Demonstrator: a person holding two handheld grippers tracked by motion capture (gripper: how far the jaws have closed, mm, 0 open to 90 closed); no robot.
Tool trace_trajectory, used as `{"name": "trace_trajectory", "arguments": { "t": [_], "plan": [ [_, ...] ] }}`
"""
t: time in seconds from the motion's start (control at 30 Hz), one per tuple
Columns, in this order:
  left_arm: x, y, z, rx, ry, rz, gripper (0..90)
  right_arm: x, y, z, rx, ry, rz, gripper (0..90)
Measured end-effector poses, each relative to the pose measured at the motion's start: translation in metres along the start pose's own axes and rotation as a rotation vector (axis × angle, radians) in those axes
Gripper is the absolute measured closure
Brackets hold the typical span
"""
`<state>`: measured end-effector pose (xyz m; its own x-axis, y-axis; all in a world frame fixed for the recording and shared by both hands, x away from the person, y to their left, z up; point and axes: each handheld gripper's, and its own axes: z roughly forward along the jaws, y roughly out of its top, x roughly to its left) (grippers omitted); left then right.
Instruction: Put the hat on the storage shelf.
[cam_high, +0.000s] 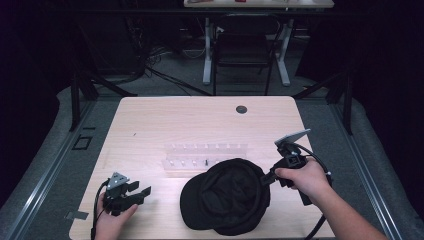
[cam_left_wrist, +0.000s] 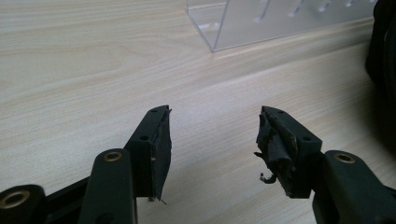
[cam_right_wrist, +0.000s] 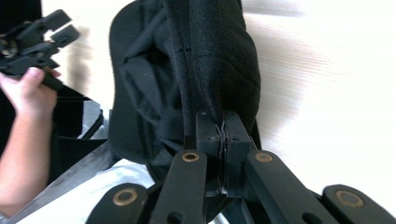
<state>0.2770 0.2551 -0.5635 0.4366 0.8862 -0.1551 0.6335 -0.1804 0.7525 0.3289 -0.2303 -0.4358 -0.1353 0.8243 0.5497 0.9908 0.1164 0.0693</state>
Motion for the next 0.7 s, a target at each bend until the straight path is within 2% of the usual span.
{"name": "trace_trajectory", "arguments": {
  "t": [0.2,0.23,0.33,0.37,0.4,0.7],
  "plan": [
    [0.0,0.0,0.0,0.001,-0.001,-0.001,44.4,0.011,0.002,-0.007,-0.011,0.047,0.004,88.6],
    [0.0,0.0,0.0,0.004,-0.001,0.002,44.4,0.011,0.003,-0.008,0.002,0.049,-0.012,88.6],
    [0.0,0.0,0.0,0.002,-0.001,0.0,44.4,0.016,0.002,-0.011,-0.015,0.063,-0.009,88.6],
    [0.0,0.0,0.0,0.002,-0.001,0.0,44.4,0.017,0.003,-0.013,-0.003,0.071,-0.02,88.6],
    [0.0,0.0,0.0,0.0,0.0,0.0,44.4,0.02,0.003,-0.014,-0.023,0.076,-0.009,88.6],
    [0.001,0.0,0.0,-0.003,0.0,-0.001,44.3,0.031,0.002,-0.026,-0.041,0.124,-0.019,88.7]
  ]
}}
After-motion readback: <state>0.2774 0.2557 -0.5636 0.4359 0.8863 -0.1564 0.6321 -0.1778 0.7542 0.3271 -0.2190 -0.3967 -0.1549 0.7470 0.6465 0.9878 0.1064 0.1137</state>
